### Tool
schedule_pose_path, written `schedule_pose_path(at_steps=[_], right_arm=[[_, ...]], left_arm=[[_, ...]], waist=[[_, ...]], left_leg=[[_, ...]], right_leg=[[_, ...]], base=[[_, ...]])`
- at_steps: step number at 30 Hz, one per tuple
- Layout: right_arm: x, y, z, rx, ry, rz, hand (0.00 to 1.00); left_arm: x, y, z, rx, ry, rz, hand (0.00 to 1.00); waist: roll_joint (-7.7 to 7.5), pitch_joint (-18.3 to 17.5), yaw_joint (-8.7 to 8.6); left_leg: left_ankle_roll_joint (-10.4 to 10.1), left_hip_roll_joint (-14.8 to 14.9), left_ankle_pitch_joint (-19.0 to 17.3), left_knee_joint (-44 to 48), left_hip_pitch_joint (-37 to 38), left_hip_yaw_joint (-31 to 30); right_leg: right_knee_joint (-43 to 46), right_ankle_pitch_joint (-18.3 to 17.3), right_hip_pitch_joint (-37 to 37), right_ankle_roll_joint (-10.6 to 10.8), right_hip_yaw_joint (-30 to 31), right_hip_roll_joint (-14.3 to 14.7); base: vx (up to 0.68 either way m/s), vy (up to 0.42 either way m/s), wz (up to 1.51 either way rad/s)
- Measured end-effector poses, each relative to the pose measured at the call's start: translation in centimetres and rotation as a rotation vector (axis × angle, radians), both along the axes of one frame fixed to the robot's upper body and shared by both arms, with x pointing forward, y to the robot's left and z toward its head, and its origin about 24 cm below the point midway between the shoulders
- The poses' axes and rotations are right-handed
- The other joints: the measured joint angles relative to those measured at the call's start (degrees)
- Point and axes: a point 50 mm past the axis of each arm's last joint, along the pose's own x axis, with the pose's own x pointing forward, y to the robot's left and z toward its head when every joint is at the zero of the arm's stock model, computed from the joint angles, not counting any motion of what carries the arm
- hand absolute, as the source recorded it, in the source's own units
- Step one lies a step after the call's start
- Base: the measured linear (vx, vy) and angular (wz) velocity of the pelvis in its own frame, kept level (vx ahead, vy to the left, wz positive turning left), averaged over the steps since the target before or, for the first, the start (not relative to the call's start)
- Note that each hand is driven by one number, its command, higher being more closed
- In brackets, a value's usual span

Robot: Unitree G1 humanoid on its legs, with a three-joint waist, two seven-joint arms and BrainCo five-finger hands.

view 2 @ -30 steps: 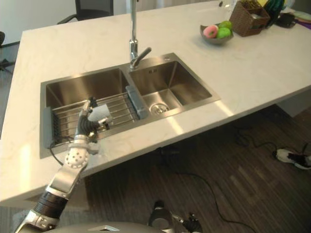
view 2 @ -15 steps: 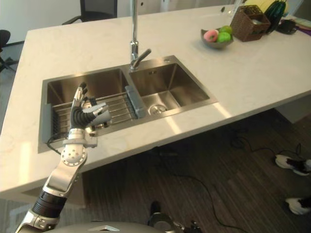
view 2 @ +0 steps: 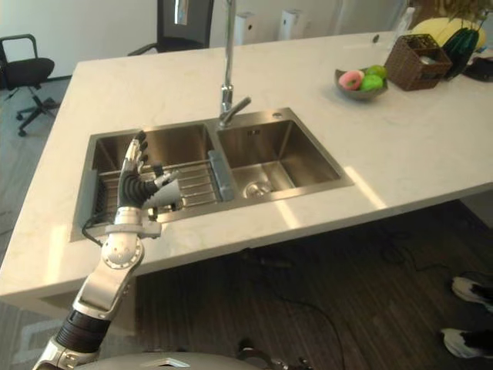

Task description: Walk over to the sink, pick up the cup, carry it to the dishwasher, place the cup inside the dishwasher, then close the dishwasher door

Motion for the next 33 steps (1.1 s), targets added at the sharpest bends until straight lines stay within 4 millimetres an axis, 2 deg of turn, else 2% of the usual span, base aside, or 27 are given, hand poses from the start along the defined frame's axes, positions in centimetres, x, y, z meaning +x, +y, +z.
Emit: schedule_pose_path(at_steps=[3, 5, 7, 9, 10, 11, 12, 13, 14, 15, 16, 17, 19, 20, 24, 27, 29, 33], right_arm=[[-0.2, -0.1, 0.2, -0.010, -0.014, -0.003, 0.00], [-0.1, -0.3, 0.3, -0.014, -0.029, -0.021, 0.00], [-0.2, -0.1, 0.2, -0.009, -0.035, -0.051, 0.00], [-0.4, 0.6, 0.1, 0.007, -0.046, -0.089, 0.00], [-0.5, 0.7, 0.1, 0.010, -0.046, -0.092, 0.00], [-0.6, 1.2, 0.0, 0.018, -0.041, -0.085, 0.00], [-0.9, 1.8, -0.2, 0.035, -0.031, -0.080, 0.00], [-1.1, 2.0, -0.2, 0.042, -0.023, -0.082, 0.00], [-1.3, 2.1, -0.3, 0.044, -0.017, -0.083, 0.00], [-1.5, 1.5, -0.2, 0.034, -0.012, -0.076, 0.00], [-1.6, 1.0, -0.1, 0.021, -0.009, -0.071, 0.00], [-1.8, 0.2, 0.0, 0.005, -0.001, -0.064, 0.00], [-1.6, -0.2, 0.1, 0.006, 0.009, -0.051, 0.00], [-1.6, -0.6, 0.1, 0.009, 0.022, -0.032, 0.00], [-1.1, -0.5, -0.1, 0.021, 0.039, -0.001, 0.00], [-0.2, -0.4, -0.1, 0.027, 0.042, 0.041, 0.00], [0.3, -0.1, -0.1, 0.038, 0.044, 0.069, 0.00], [0.5, -0.2, -0.1, 0.039, 0.045, 0.094, 0.00]], left_arm=[[-0.3, -1.4, 0.0, -0.005, 0.001, -0.059, 0.00], [-0.2, -1.9, 0.0, -0.007, 0.004, -0.076, 0.00], [0.1, -2.0, 0.6, -0.007, -0.020, -0.078, 0.00], [0.7, -1.8, 1.1, 0.001, -0.041, -0.058, 0.00], [0.8, -1.5, 1.2, 0.007, -0.044, -0.044, 0.00], [1.1, -0.7, 1.3, 0.022, -0.050, -0.013, 0.00], [1.3, -0.1, 1.4, 0.033, -0.059, 0.011, 0.00], [1.4, 0.2, 1.3, 0.034, -0.055, 0.025, 0.00], [1.6, 0.6, 1.3, 0.030, -0.054, 0.042, 0.00], [1.6, 0.7, 1.2, 0.023, -0.051, 0.048, 0.00], [1.6, 0.5, 1.3, 0.015, -0.053, 0.045, 0.00], [1.6, 0.3, 1.4, 0.000, -0.055, 0.043, 0.00], [1.6, 0.3, 1.5, 0.024, -0.065, 0.055, 0.00], [1.7, 0.4, 1.3, 0.049, -0.062, 0.065, 0.00], [2.0, 1.1, 0.6, 0.200, -0.057, 0.103, 0.00], [2.5, 2.5, -0.8, 0.395, 0.001, 0.143, 0.00], [2.9, 3.6, -2.0, 0.516, 0.077, 0.159, 0.00], [3.1, 4.4, -2.5, 0.658, 0.108, 0.145, 0.00]], waist=[[-0.48, -1.3, -0.56], [-0.66, -1.4, -1.47], [-0.76, -1.3, -1.71], [-1.07, -1.3, -1.72], [-1.27, -1.3, -1.79], [-2.25, -1.8, -1.81], [-4.16, -2.1, -1.76], [-4.45, -2.1, -1.82], [-4.43, -2.3, -1.80], [-3.43, -2.9, -1.68], [-2.37, -3.2, -1.73], [-0.60, -3.9, -1.47], [1.18, -3.8, -1.52], [1.58, -3.9, -1.58], [1.53, -4.0, -2.27], [0.76, -3.5, -2.53], [-0.25, -2.7, -2.85], [-0.56, -2.2, -3.07]], left_leg=[[0.4, -1.0, -0.4, -2.0, 1.9, 0.0], [0.9, -1.1, -0.2, -2.1, 4.0, -0.3], [1.0, -0.4, -0.1, -2.0, 4.7, -0.8], [-0.1, 0.7, -0.8, -1.9, 5.6, -0.7], [-0.7, 1.4, -1.2, -1.6, 5.8, -0.6], [-2.2, 2.7, -2.7, 0.3, 5.6, -0.2], [-3.3, 3.4, -4.9, 2.9, 4.8, -0.1], [-3.8, 4.3, -6.1, 4.4, 4.6, -0.6], [-5.1, 5.6, -7.1, 5.9, 4.4, -0.8], [-5.9, 7.3, -7.3, 6.5, 3.6, -1.0], [-6.2, 7.7, -7.1, 6.1, 3.2, -1.0], [-6.6, 8.5, -6.2, 4.7, 3.1, -1.0], [-7.2, 9.1, -4.1, 1.1, 5.0, -0.9], [-7.2, 9.3, -3.3, -0.9, 6.3, -0.9], [-7.1, 9.2, -2.6, -2.3, 7.4, -0.8], [-6.7, 8.1, -2.3, -2.4, 6.8, -0.8], [-6.4, 7.5, -2.0, -2.4, 6.8, -0.7], [-6.1, 6.9, -1.8, -2.6, 6.8, -0.8]], right_leg=[[9.8, -4.6, -3.5, 1.5, 0.5, -2.1], [20.9, -6.7, -7.6, 1.9, 1.1, -3.9], [25.6, -7.6, -9.6, 1.2, 0.5, -4.5], [23.6, -9.5, -10.2, 1.1, 1.0, -5.7], [22.3, -9.0, -10.3, 1.4, 1.5, -5.8], [19.0, -5.9, -9.9, 1.7, 3.6, -5.6], [16.6, 0.3, -9.5, 3.6, 6.4, -5.7], [16.1, -1.3, -8.4, 4.9, 7.9, -5.1], [12.9, -3.8, -6.1, 4.9, 7.9, -3.9], [10.5, -3.7, -5.4, 4.5, 6.9, -2.3], [9.3, -3.4, -5.3, 4.2, 6.3, -1.6], [7.2, -2.3, -5.1, 3.6, 5.8, -0.5], [4.6, -1.2, -3.6, 3.0, 5.4, 0.8], [3.0, -0.8, -2.0, 2.8, 5.1, 1.3], [-2.1, 1.5, 1.2, 2.7, 4.1, 2.1], [-6.5, 4.5, 2.6, 3.0, 4.2, 1.5], [-6.5, 4.9, 2.5, 3.1, 4.2, 0.9], [-6.9, 5.2, 2.5, 3.3, 4.0, 0.3]], base=[[0.13, 0.053, 0.03], [0.21, 0.053, 0.12], [0.17, -0.017, 0.09], [0.10, -0.053, 0.01], [0.10, -0.108, -0.12], [0.08, -0.234, -0.19], [0.06, -0.210, -0.14], [0.07, -0.312, -0.05], [0.10, -0.331, 0.04], [0.12, -0.362, 0.07], [0.12, -0.255, 0.05], [0.12, -0.112, 0.04], [0.16, -0.104, 0.03], [0.11, -0.073, 0.08], [0.02, -0.019, 0.10], [-0.06, 0.028, -0.03], [-0.08, 0.033, -0.02], [-0.06, 0.013, 0.02]])
